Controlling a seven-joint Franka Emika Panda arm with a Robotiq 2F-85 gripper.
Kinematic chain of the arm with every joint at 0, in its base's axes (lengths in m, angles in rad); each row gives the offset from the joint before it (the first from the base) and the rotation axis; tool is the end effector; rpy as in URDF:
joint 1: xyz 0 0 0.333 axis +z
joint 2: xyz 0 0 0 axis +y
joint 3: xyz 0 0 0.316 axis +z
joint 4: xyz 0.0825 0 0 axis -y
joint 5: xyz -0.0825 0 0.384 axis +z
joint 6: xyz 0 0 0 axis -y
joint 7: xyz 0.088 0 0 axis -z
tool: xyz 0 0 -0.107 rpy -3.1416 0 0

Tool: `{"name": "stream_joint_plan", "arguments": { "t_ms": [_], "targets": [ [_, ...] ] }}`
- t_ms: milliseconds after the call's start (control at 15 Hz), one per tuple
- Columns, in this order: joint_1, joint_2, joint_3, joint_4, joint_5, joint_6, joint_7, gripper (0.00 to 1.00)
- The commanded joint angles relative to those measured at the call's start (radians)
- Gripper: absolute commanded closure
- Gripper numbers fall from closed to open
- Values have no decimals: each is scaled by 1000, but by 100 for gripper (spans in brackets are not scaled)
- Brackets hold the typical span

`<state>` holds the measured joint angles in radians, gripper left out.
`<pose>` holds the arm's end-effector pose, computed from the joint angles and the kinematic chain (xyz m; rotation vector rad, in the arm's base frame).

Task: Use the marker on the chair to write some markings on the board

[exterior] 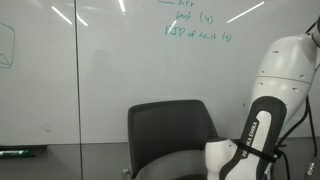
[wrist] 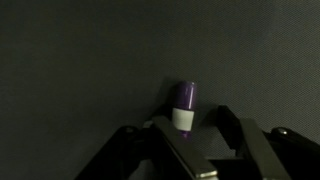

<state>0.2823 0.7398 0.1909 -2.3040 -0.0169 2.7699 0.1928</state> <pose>0.3951 0.2239 0.0167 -3.0449 -0.4057 0.4461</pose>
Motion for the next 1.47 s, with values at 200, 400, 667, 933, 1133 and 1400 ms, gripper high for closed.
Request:
{"name": "stream_joint_plan", "arguments": {
  "t_ms": [200, 400, 667, 933, 1133, 1400],
  "targets": [
    [178, -10, -142, -22, -70, 93, 55, 94],
    [306, -28, -262, -32, -109, 62, 170, 91],
    [464, -59, -437, -41, -170, -25, 299, 92],
    [405, -135, -468, -30, -189, -218, 256, 92],
    [326, -218, -452, -4, -228, -369, 222, 92],
    [233, -367, -420, 35, -357, -548, 232, 92]
  ]
}}
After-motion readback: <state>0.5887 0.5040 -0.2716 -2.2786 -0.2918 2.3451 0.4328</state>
